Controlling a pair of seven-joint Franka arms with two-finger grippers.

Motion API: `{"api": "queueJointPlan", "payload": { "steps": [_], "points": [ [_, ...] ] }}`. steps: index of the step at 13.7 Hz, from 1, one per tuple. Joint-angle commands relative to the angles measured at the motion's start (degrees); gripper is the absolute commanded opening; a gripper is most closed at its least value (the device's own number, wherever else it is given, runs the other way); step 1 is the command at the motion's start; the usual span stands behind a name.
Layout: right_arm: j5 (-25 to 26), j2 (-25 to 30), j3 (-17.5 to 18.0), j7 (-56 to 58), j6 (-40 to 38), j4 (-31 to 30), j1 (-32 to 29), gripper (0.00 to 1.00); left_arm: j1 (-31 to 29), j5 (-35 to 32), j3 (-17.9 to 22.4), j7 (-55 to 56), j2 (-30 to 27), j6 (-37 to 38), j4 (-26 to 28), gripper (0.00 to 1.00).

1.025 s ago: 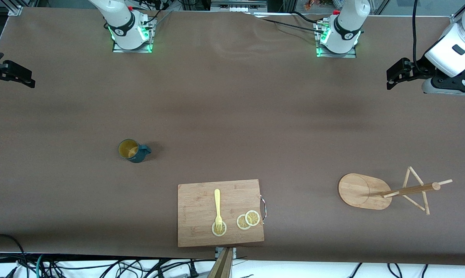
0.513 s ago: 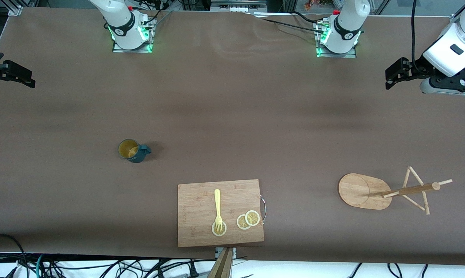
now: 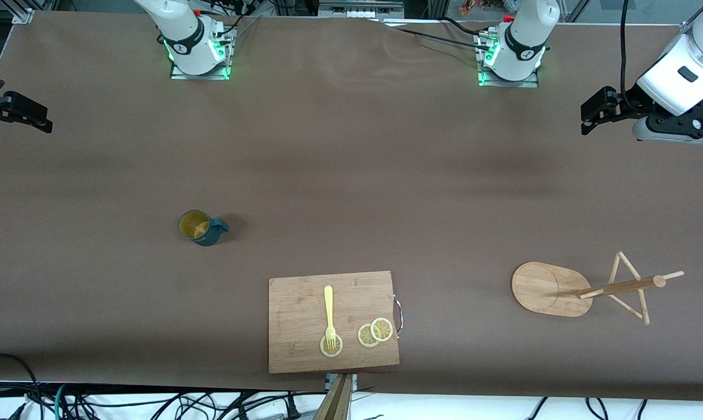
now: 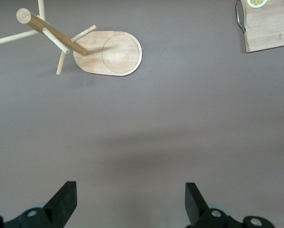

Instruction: Pass cup and hang on rack

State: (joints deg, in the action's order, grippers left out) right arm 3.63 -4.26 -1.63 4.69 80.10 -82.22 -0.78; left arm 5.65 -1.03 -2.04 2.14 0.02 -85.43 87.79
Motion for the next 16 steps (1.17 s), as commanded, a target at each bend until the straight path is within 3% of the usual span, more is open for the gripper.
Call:
{"api": "queueJointPlan", "payload": {
  "steps": [1,7,16],
  "points": [
    [0.4,0.6,0.7,-0.6,0.5,-0.6,-0.9,1.0,0.3,-0.7,-0.1,0.7,0.7,1.0,-1.8,1.0],
    [0.1,0.1,0.7,-0.8,0.7,0.0,-1.6,1.0,0.2,-0.8,0.0,0.6,0.7,1.0,-1.8,1.0],
    [-0.2,-7.5,0.7,-0.6,4.3,0.0,-2.2,1.0,0.2,-0.8,0.0,0.6,0.7,1.0,-1.8,1.0]
  ]
}}
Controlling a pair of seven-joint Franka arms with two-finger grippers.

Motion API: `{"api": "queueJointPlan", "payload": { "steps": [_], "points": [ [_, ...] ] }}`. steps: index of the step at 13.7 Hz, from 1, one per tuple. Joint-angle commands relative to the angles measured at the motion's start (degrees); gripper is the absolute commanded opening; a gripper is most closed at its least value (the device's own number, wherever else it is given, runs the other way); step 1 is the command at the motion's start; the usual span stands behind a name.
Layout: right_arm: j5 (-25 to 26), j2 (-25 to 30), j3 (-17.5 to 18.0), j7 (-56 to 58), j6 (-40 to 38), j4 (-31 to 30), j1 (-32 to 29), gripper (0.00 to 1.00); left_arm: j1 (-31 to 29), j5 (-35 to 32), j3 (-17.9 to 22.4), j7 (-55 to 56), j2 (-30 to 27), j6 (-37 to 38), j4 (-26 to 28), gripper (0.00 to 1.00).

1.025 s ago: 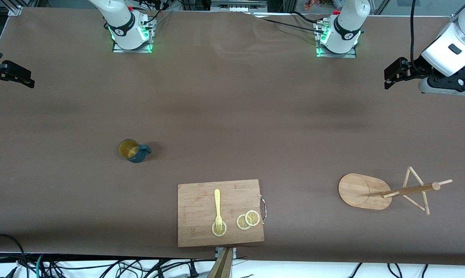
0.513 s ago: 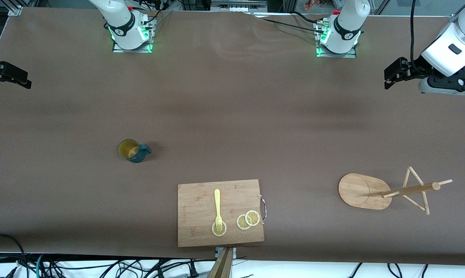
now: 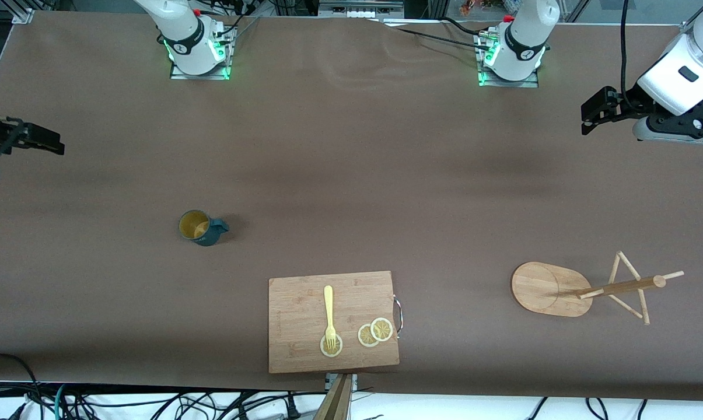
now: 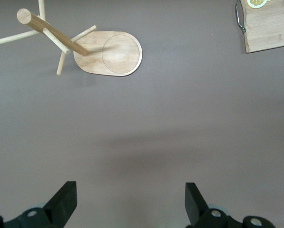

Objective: Pass cup and hang on rack
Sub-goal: 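Reach the right gripper down to the teal mug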

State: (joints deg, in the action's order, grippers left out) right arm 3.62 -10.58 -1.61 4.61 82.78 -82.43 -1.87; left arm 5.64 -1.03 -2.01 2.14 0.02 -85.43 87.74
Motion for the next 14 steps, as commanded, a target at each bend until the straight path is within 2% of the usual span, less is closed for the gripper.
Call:
{"api": "queueJointPlan", "payload": {
  "steps": [1,2,5,8,12,14],
  "points": [
    [-0.5,-1.8,0.7,-0.6,3.2,-0.1,-1.0,1.0,0.2,-0.8,0.0,0.6,0.7,1.0,-1.8,1.0],
    [-1.1,-2.9,0.9,-0.6,3.6,-0.1,-0.8,1.0,0.2,-0.8,0.1,0.6,0.7,1.0,-1.8,1.0],
    [-6.9,-7.4,1.0,-1.2,7.4,-0.4,-0.7,1.0,0.2,-0.8,0.1,0.6,0.7,1.0,-1.8,1.0],
    [-7.5,-11.5,1.1,-2.7,12.8,-2.0,1.7,1.0,0.2,-0.8,0.0,0.6,0.7,1.0,-1.8,1.0],
    [-7.5,-13.4,1.2,-6.2,27.9,-12.1,4.9,1.0,0.2,-0.8,0.3,0.6,0.7,1.0,-1.8,1.0],
    [-7.5,-13.9,1.2,-9.5,33.0,-15.6,6.5,1.0,0.2,-0.8,0.3,0.6,0.7,1.0,-1.8,1.0]
  ]
}}
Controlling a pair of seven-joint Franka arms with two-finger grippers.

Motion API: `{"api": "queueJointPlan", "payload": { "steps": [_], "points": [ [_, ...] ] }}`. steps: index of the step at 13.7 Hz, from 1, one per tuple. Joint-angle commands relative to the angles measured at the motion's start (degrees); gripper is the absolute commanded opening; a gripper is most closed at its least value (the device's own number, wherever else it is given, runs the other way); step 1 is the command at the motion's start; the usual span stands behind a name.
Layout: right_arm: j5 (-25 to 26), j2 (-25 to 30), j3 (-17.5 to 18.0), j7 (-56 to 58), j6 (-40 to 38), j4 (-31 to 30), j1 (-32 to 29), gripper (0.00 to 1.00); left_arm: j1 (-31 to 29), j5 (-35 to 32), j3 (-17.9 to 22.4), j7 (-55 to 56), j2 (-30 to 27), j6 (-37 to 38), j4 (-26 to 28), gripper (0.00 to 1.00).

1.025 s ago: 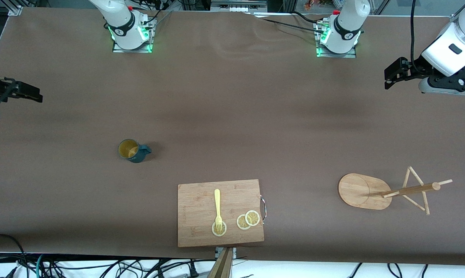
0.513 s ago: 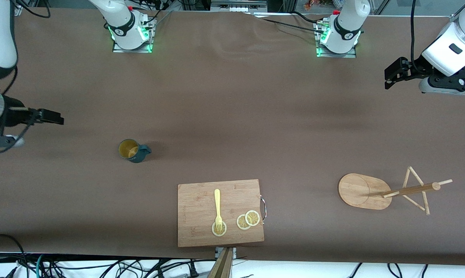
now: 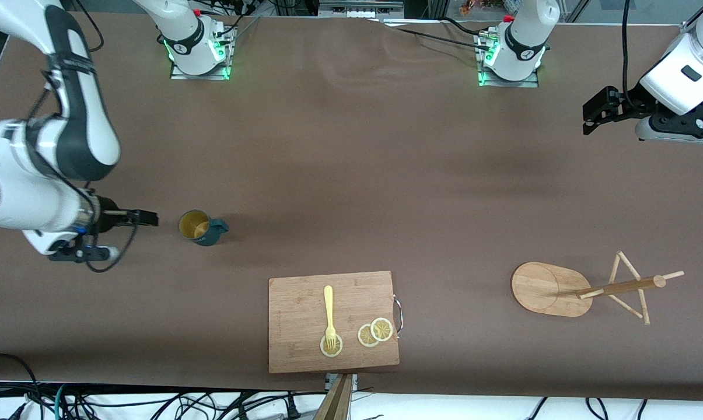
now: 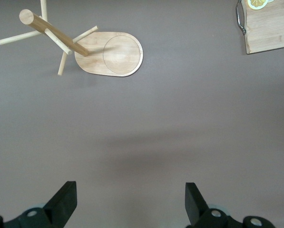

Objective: Pass cup and hang on rack
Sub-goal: 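Reach the right gripper down to the teal mug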

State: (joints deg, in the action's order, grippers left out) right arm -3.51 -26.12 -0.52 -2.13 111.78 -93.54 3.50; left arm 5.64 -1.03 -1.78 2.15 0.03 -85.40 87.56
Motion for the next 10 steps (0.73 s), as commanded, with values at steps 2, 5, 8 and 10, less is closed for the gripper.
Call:
{"api": "queueJointPlan", "payload": {
  "steps": [2,5,8,10],
  "points": [
    [-0.3,0.4,0.0,-3.2,5.0,-5.0,2.0,1.0,0.2,-0.8,0.0,0.5,0.7,0.9,-1.6,1.0],
    [0.1,-0.6,0.0,-3.2,9.8,-9.4,2.2,1.0,0.2,-0.8,0.0,0.5,0.7,0.9,-1.6,1.0],
    [0.1,-0.5,0.0,-3.2,12.2,-12.3,2.2,1.0,0.2,-0.8,0.1,0.5,0.7,0.9,-1.6,1.0],
    [0.1,-0.5,0.0,-3.2,12.4,-13.1,2.2,1.0,0.2,-0.8,0.2,0.4,0.8,0.9,-1.6,1.0]
  ]
}}
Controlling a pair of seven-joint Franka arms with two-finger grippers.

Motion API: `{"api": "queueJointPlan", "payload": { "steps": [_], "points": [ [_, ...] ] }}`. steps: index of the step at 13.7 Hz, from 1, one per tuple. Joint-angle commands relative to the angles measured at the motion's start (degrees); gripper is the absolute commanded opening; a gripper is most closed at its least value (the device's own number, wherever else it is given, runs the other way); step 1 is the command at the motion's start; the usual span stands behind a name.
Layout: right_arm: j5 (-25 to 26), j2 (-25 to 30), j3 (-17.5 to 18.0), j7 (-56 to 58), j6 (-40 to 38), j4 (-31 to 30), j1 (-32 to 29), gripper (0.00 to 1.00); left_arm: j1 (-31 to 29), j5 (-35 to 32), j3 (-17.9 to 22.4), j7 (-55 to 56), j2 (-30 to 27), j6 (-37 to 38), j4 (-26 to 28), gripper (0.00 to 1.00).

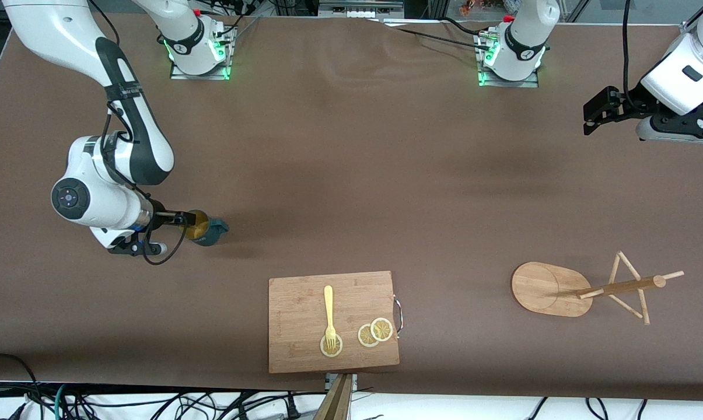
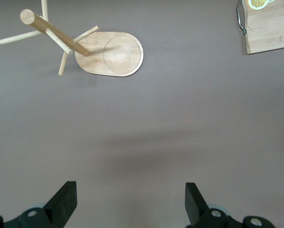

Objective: Pass cup and hang on rack
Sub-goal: 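Reach the right gripper down to the teal mug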

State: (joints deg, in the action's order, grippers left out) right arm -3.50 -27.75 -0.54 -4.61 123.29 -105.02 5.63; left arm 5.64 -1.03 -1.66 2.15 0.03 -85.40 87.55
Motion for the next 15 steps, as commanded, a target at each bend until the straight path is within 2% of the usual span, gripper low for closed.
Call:
{"api": "queueJointPlan", "payload": {
  "steps": [1,6,7,8,9,10,15],
  "points": [
    [0.1,1.0,0.0,-0.7,1.4,-2.2,0.1,1.0,0.2,-0.8,0.0,0.4,0.7,0.9,-1.6,1.0],
    [0.1,0.5,0.0,-0.6,5.4,-4.2,0.1,1.0,0.2,-0.8,-0.1,0.5,0.7,0.9,-1.6,1.0],
    [0.1,0.4,0.0,-0.1,5.4,-4.1,-0.1,0.84,0.1,-0.8,0.0,0.5,0.7,0.9,-1.6,1.0],
    [0.1,0.4,0.0,0.0,4.9,-4.1,-0.1,0.48,0.1,-0.8,0.0,0.4,0.7,0.9,-1.6,1.0],
    [0.1,0.4,0.0,-0.5,4.8,-4.0,-0.1,0.21,0.1,-0.8,0.1,0.4,0.7,0.9,-1.6,1.0],
    [0.1,0.4,0.0,-0.7,4.8,-4.0,-0.1,0.01,0.1,-0.8,0.0,0.5,0.7,0.9,-1.6,1.0],
    [-0.3,0.7,0.0,-0.9,4.3,-3.5,-0.1,0.0,0.1,-0.8,0.0,0.4,0.7,0.9,-1.6,1.0]
  ]
}}
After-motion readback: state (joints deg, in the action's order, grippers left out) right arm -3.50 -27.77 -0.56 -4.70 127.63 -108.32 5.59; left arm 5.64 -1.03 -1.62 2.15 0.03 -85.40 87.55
